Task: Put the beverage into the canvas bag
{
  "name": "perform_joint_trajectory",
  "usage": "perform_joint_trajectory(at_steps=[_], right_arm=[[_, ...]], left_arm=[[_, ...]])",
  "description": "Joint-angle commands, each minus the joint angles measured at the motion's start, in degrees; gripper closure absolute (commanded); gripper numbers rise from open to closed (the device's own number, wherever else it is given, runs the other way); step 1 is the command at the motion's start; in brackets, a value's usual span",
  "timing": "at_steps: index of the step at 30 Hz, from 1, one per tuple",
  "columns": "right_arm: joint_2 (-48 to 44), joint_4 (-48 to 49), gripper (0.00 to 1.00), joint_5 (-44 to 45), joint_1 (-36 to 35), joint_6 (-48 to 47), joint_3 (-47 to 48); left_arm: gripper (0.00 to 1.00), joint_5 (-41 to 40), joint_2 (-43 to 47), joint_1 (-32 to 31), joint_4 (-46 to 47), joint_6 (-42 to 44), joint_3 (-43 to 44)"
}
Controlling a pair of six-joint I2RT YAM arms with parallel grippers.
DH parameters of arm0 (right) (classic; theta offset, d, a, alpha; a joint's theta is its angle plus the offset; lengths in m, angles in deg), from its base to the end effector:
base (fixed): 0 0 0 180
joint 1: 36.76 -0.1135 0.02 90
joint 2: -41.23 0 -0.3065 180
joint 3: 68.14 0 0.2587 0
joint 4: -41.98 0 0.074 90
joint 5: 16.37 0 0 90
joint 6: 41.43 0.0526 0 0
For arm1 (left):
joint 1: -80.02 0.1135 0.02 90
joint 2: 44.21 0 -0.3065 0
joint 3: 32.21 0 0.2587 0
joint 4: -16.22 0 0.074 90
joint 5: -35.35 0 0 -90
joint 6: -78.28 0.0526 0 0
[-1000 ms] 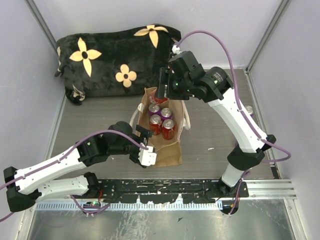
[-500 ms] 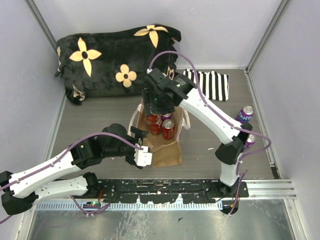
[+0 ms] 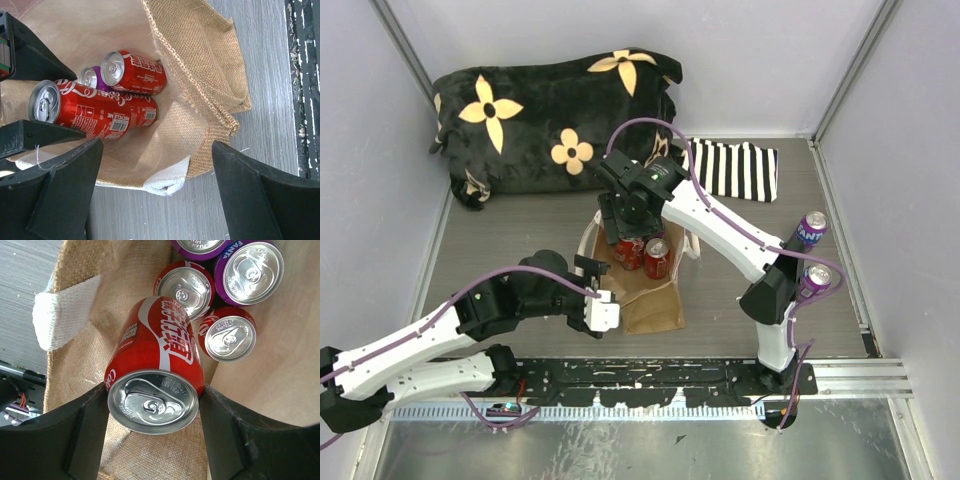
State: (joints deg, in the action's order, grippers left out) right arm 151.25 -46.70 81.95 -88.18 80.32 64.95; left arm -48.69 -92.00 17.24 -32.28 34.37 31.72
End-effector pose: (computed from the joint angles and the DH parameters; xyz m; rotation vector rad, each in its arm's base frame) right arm 0.2647 0.3197 0.3881 -0.4222 2.6856 0.2420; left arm 0.0726 -0.1530 0.3448 1.7801 1.1973 -0.2817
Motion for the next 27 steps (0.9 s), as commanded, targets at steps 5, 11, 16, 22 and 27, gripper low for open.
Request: perform_joint_trajectory(at_steps=[5, 11, 16, 22, 27], right_arm=[[-2.8, 2.78, 0.99, -0.53, -0.26, -0.1, -1.68], [-4.55, 2.15, 0.99, -0.82, -0.89, 0.41, -3.44], [-6.12, 1.66, 0.99, -0.54, -1.87, 1.07, -3.74], [-8.73, 2.08, 0.99, 0.21, -2.45, 1.98, -4.65], [-9.5, 2.04, 0.99, -0.25, -2.55, 1.97, -9.32]], left_arm=[[0.02, 0.2, 1.12, -0.41, -3.52, -1.41, -1.52], [0.02, 0.46, 1.05, -0.41, -3.24, -1.31, -1.84], [0.02, 0.43, 0.49, -0.41, -2.47, -0.92, -1.92], [0.02, 0.8, -0.35, -0.42, -1.75, -0.75, -1.83], [0.02, 0.95, -1.06, -0.41, -1.43, -0.56, -1.59]])
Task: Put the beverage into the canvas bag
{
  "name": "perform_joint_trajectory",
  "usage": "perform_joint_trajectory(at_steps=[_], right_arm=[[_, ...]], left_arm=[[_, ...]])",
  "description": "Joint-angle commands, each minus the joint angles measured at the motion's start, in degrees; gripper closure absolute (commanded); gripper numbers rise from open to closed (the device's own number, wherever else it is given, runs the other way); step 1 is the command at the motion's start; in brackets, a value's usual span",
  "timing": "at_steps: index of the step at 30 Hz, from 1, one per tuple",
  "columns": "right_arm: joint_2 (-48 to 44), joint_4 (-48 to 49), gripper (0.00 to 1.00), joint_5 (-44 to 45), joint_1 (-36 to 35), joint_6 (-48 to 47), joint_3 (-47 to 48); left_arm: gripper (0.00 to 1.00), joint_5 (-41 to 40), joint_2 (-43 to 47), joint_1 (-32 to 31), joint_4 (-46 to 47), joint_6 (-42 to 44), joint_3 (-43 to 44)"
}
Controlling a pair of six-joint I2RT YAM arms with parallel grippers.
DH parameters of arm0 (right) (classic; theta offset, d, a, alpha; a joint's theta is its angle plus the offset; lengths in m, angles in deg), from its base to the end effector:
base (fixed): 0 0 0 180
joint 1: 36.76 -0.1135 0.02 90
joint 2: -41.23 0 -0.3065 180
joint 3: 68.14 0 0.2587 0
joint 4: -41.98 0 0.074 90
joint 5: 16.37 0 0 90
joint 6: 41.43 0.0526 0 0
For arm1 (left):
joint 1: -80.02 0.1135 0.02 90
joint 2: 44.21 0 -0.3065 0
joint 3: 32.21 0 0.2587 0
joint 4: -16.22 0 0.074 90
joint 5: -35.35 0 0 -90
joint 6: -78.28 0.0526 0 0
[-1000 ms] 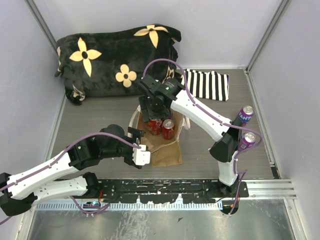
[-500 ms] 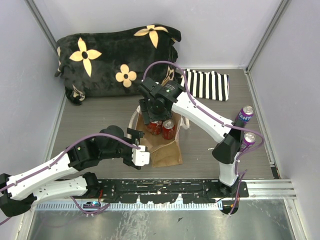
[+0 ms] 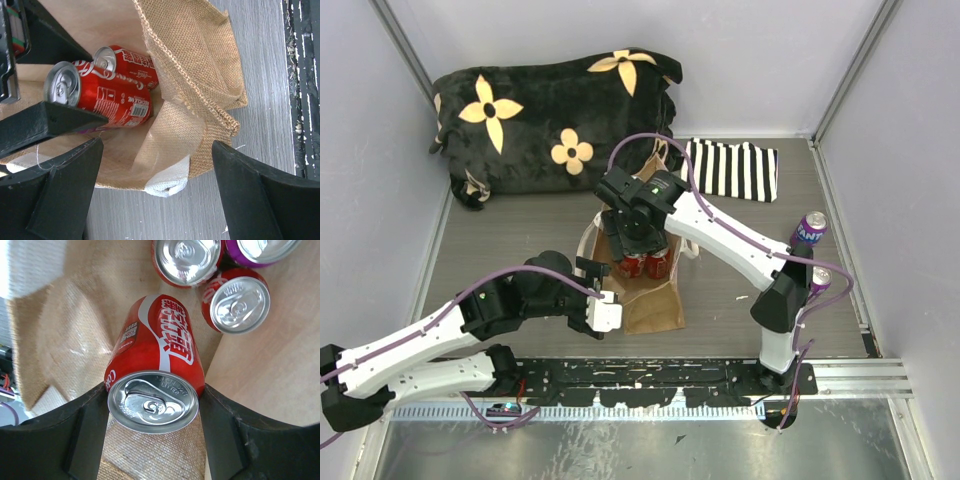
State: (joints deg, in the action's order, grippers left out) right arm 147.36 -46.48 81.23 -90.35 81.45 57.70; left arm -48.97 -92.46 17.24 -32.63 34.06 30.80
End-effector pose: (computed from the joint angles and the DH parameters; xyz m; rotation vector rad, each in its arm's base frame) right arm 0.2397 0.3133 0.3776 -0.4645 2.7343 0.2222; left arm 0.0735 -0.1542 0.3373 1.7992 1.2233 -0.2773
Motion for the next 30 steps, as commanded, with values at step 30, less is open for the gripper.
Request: perform_joint_trajectory(at_steps=[30], right_arm=[[2.28, 18.66, 0.99, 4.31, -0.28, -2.38, -14.77]], left_arm=[[0.02, 0.87, -0.65, -0.41, -0.6, 0.28, 0.38]])
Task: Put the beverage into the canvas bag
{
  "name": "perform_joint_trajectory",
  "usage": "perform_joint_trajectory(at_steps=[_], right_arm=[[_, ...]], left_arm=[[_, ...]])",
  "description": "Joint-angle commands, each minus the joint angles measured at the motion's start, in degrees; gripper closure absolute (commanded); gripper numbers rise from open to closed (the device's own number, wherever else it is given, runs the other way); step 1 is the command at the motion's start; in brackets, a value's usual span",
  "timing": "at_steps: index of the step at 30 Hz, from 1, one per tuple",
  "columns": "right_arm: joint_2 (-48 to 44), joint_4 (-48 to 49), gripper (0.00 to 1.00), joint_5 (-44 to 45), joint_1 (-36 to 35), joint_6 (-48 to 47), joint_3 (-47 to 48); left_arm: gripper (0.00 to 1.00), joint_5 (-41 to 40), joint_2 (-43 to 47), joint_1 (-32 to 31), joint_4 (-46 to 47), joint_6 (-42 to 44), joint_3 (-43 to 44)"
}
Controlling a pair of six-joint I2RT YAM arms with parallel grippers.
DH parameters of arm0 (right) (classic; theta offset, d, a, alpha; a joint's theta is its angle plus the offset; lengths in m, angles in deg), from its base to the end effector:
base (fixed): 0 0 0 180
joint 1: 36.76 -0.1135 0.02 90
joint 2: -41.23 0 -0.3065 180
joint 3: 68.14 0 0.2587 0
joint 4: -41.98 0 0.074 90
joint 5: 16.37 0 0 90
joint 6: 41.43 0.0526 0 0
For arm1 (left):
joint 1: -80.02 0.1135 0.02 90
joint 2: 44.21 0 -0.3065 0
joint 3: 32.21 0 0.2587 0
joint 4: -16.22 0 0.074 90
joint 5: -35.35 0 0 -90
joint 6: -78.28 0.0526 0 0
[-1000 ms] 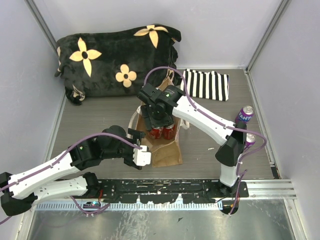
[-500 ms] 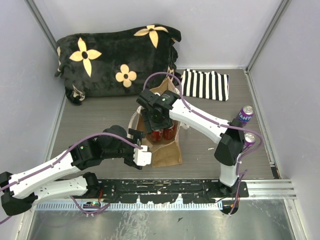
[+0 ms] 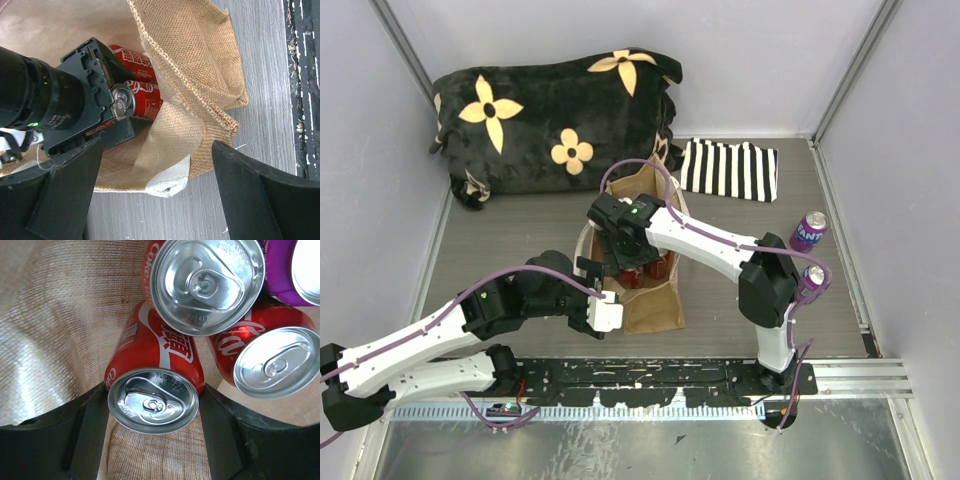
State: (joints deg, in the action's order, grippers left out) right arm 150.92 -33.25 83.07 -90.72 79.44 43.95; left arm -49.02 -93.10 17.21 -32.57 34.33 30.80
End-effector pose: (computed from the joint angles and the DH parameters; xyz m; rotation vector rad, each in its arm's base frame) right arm 0.2534 0.3337 0.2926 -0.5277 2.7583 0.1148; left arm 0.0746 -0.1565 0.3357 1.8099 1.2251 -0.2732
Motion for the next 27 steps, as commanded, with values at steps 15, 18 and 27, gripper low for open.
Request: perform_joint_trajectory(at_steps=[15, 18, 27], right_arm=[[0.31, 7.91, 0.52, 6.4, 0.27, -0.5, -4.4], [0.97, 7.8, 0.37, 5.91, 0.26, -1.0, -3.98], [0.12, 8.43, 0.18, 4.03, 0.25, -2.5, -1.7]], left_arm=[[0.02, 1.34, -0.15, -0.39, -1.35, 0.06, 0.7], [0.02, 1.49, -0.12, -0.39, -1.51, 0.1, 0.62], [0.02, 1.14, 0.18, -0.37, -1.25, 0.59, 0.48]])
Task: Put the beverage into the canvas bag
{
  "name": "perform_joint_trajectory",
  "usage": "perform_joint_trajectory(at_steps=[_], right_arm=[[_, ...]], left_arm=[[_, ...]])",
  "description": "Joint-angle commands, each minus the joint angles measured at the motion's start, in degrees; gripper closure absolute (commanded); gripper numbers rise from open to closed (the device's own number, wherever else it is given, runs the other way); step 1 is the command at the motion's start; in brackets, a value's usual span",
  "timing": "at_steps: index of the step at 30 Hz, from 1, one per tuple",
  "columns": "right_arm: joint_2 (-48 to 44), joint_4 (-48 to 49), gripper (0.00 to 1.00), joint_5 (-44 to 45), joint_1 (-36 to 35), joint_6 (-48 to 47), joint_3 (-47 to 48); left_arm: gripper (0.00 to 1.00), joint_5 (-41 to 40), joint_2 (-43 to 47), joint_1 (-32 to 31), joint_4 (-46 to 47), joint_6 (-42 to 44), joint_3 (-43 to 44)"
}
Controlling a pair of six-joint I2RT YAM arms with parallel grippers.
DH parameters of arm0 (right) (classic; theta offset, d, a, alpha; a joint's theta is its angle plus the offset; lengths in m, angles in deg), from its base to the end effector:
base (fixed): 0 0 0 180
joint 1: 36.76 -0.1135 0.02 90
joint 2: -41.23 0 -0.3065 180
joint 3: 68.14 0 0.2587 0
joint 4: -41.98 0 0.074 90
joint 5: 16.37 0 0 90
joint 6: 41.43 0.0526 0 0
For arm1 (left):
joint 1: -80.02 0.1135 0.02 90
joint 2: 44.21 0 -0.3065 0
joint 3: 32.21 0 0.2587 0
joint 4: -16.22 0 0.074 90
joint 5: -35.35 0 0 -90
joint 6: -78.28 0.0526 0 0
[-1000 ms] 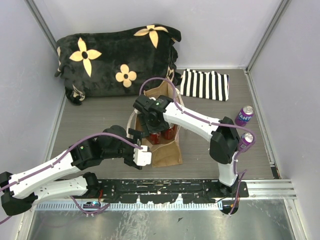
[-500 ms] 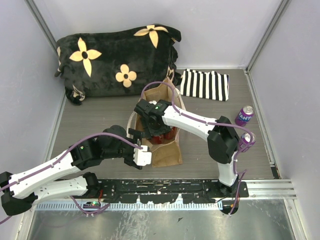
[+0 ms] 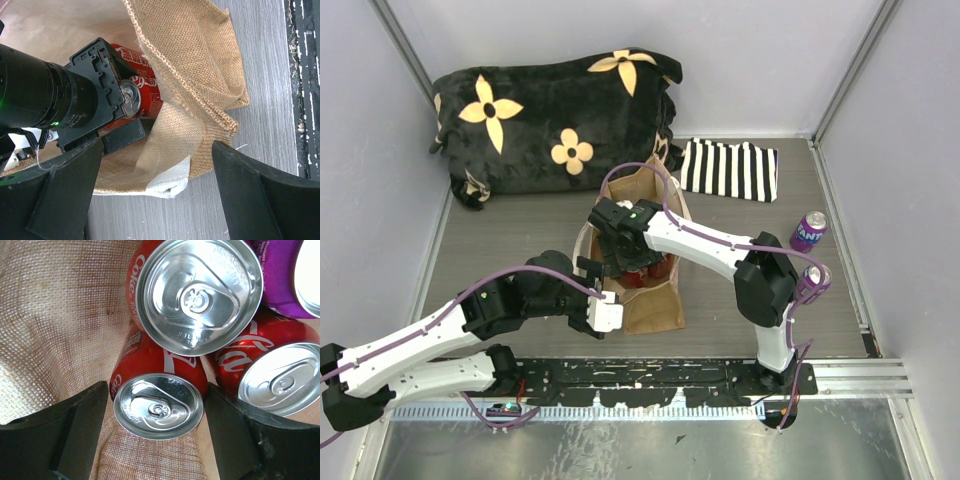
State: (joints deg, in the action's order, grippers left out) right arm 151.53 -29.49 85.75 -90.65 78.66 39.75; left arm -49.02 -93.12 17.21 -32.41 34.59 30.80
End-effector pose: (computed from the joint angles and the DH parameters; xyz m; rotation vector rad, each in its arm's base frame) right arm 0.2562 0.3325 0.2696 -0.5347 2.7407 0.0442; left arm 0.0747 -0.1567 0.3359 1.8106 1.2193 -0.2708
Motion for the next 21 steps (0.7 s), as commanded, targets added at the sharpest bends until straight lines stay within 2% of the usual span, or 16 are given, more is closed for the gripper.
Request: perform_joint_trajectory(at_steps=[1, 14, 21], right_arm=[[-0.59, 4.59, 0.17, 1.3, 0.19, -1.77, 2.81], [-2.9, 0.76, 0.12, 1.75, 0.19, -0.92, 11.83], [-5.29, -4.49, 0.11, 8.61, 0.31, 0.1, 22.76]], left_arm=[[0.02, 1.12, 0.16, -0.4, -1.27, 0.55, 0.39], [0.02, 1.85, -0.29, -0.41, 0.0, 2.13, 0.31], [0.02, 3.34, -1.89, -0.39, 2.86, 3.04, 0.84]])
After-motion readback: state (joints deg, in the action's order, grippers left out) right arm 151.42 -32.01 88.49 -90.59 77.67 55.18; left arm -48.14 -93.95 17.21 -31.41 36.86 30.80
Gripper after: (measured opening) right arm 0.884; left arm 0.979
